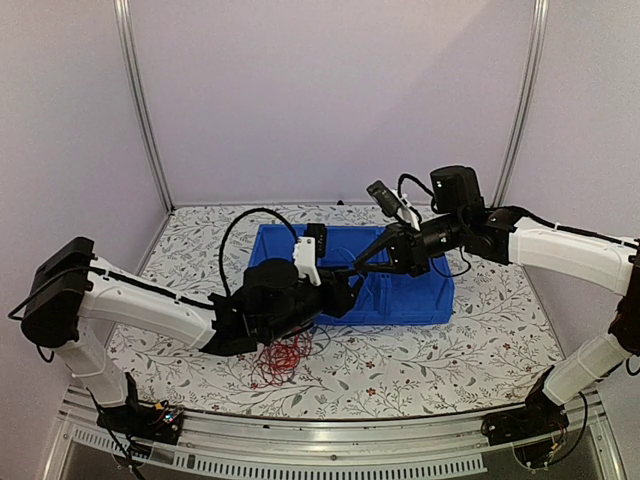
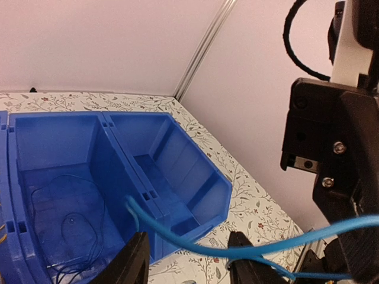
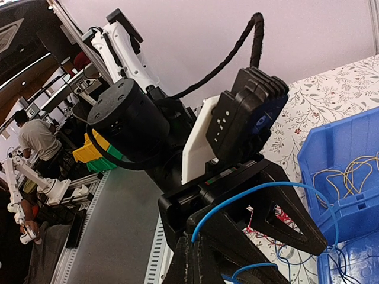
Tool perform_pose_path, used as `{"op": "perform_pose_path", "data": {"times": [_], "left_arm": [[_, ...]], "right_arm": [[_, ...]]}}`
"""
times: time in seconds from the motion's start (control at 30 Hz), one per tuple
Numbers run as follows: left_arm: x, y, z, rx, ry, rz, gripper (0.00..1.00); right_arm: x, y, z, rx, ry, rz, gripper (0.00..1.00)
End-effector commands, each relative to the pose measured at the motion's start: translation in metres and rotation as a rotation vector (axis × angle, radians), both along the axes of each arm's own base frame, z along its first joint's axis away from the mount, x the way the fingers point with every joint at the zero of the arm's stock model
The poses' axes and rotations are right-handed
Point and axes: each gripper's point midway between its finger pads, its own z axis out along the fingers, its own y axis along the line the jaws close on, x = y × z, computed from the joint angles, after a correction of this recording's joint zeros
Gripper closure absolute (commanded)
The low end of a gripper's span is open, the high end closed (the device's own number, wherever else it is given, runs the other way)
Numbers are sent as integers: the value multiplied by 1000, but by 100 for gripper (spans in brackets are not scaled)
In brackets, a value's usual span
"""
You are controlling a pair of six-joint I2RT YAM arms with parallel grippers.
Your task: Untangle the cables
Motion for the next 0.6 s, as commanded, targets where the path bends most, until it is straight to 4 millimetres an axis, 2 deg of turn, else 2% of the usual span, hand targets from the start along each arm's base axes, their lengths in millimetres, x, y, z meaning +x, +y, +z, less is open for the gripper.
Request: {"op": "perform_pose_path", "data": {"times": [0.0, 0.17, 0.3, 0.43, 0.57], "left_arm": [[17, 32, -93, 230, 151, 80, 54], [21, 42, -110, 227, 197, 99, 45], [26, 60, -122, 172, 264, 146, 45], [27, 81, -121, 97, 288, 203, 45], [26, 89, -126, 112, 309, 213, 45]], "right_arm": [[-27, -5, 60, 138, -93, 124, 100], [-26, -4, 62, 131, -97, 122, 100], [-24, -3, 61, 120, -94, 115, 100], [-21, -4, 63, 112, -116, 96, 100], [-21, -5, 70, 120, -138, 95, 100]]}}
